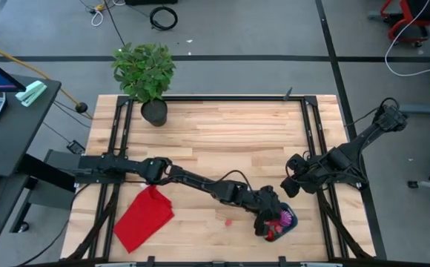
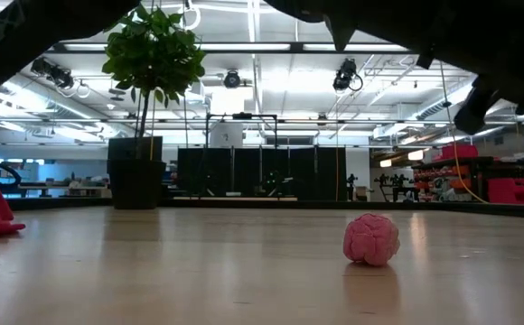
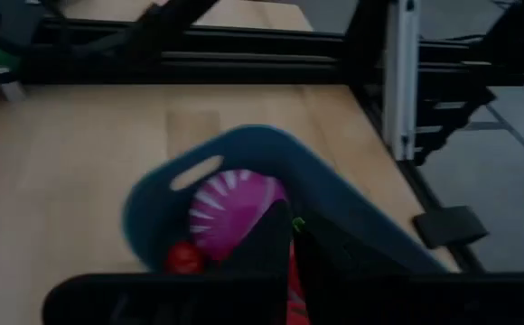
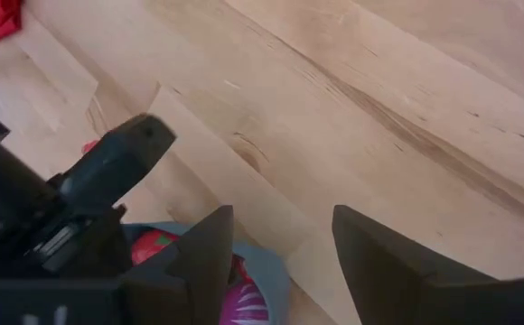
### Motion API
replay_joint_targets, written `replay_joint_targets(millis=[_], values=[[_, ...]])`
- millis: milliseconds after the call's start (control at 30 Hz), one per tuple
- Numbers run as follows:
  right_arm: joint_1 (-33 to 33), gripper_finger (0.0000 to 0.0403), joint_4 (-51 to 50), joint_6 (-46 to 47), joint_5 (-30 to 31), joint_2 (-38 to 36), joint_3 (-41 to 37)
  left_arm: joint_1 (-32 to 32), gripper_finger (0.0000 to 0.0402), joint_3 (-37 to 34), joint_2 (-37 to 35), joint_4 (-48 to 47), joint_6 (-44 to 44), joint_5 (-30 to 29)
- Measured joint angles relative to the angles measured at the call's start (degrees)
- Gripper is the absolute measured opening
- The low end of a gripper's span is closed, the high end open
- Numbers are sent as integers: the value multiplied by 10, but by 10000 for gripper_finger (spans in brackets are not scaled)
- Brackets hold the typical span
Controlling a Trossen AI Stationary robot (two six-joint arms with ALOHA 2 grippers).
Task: Pick and placing Produce into tupperware
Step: Put the cherry into the bin, then put the peach into the bin
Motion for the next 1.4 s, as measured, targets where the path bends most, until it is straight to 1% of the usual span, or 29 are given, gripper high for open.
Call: replay_joint_targets(millis=[333, 500, 600, 700, 800, 900, 1100, 1267, 1400], values=[[0, 200, 0, 6, 2, 0, 0, -6, 46, 0, 0, -2, 2, 0], [0, 200, 0, 6, 30, 0, 0, -13, 71, 0, 0, -2, 19, 1], [0, 200, 0, 12, 34, 0, 0, -16, 89, 0, 0, -4, 12, 1], [0, 200, 3, 21, 34, 0, 0, -15, 105, 0, -4, -27, -5, 2], [0, 200, 27, 12, 34, 0, 0, -11, 115, 6, -22, -89, -33, 4], [0, 200, 80, -24, 35, 0, 0, -5, 118, 19, -51, -173, -46, 5], [0, 200, 183, -84, 36, 11, 0, 3, 105, 22, -119, -344, 1, 11], [0, 200, 276, -132, 18, 62, 0, 15, 85, 23, -194, -515, -6, 12], [1, 200, 383, -188, 15, 131, 0, 28, 70, 23, -250, -603, -33, 5]])
